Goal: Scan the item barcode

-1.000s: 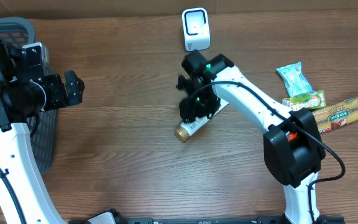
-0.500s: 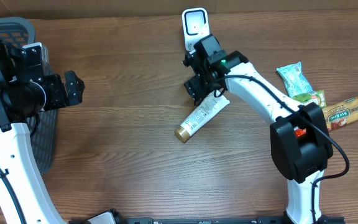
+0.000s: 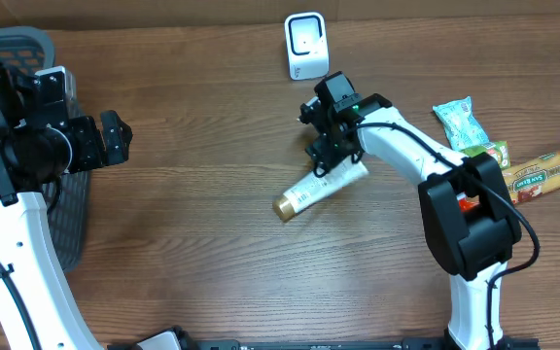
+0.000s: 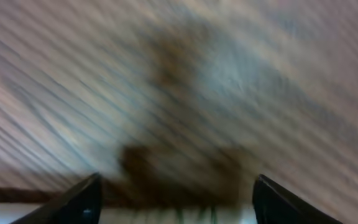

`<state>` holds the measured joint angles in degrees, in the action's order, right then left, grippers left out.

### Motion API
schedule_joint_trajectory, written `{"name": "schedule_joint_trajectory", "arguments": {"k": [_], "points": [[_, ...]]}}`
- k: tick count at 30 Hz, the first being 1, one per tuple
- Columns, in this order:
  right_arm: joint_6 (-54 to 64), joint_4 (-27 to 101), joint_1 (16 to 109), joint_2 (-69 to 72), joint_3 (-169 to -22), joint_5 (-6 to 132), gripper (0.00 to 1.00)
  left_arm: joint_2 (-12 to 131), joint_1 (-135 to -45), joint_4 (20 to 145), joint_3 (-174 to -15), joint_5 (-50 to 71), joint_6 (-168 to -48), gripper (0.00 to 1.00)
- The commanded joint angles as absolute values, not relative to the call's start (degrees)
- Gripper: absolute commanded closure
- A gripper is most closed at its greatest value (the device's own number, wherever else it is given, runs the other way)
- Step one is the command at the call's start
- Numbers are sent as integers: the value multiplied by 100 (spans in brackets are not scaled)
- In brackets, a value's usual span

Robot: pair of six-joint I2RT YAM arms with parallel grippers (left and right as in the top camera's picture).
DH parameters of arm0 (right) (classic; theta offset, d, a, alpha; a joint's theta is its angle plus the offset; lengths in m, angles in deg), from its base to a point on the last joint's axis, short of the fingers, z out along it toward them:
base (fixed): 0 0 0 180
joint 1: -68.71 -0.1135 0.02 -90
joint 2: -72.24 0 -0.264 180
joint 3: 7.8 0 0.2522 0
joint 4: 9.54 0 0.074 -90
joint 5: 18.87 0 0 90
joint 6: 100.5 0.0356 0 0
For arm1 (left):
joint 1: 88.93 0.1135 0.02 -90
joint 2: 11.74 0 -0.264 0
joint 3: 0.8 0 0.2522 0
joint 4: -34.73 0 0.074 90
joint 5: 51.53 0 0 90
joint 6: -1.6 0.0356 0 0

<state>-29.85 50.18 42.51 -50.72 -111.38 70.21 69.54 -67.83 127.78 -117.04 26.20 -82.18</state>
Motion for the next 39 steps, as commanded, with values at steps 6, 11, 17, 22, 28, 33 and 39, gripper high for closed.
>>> {"name": "schedule_joint_trajectory", "arguments": {"k": [6,11,17,22,28,33,39], "points": [[-2655,6631,4527,-5186,-11101,6937,41,6965,-6767,12776,-11784,2534,-8133,1],[-2729,7424,4520,-5186,-11116,6057,38,6965,-6767,12776,-11784,2534,-8133,0],[-2863,7741,4531,-5186,-11532,5602,30,6965,-6767,12776,-11784,2534,-8133,0],[-2893,8047,4531,-5183,-12373,5309,18,6965,-6767,12776,-11784,2534,-8133,0],[-2900,8080,4271,-5201,-12742,5193,16,6965,-6767,12776,-11784,2534,-8133,0],[-2902,7800,3773,-5205,-12299,5862,0,6965,-6767,12776,-11784,2537,-8131,0],[-2825,7514,3174,-5208,-11910,6649,0,6965,-6767,12776,-11784,2534,-8133,0]]}}
